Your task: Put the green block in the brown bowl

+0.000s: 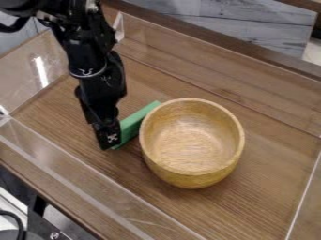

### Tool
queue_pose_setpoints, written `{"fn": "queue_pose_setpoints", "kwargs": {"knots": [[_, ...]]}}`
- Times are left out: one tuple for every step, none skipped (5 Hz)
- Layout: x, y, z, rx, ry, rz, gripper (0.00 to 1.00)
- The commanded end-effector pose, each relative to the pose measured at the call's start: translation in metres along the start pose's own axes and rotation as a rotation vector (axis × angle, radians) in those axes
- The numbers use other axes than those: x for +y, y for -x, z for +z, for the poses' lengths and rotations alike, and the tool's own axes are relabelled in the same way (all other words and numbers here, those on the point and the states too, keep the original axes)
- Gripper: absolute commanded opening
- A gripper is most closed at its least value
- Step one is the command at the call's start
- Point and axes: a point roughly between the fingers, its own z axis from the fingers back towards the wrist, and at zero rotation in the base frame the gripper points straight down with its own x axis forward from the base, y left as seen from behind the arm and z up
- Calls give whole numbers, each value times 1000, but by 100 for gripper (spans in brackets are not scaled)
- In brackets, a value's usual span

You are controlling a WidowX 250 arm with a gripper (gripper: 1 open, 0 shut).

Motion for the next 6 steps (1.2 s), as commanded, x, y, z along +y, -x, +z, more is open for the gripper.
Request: {"fn": "queue_pose_setpoints", "kwargs": {"knots": [[11, -14, 7, -38, -36, 4, 100], [14, -17, 3, -37, -31, 16, 100], [16, -20, 1, -36, -25, 28, 100], [17, -22, -1, -36, -19, 42, 100], [19, -24, -3, -36, -12, 57, 100], [21, -26, -6, -37, -6, 72, 100]]}}
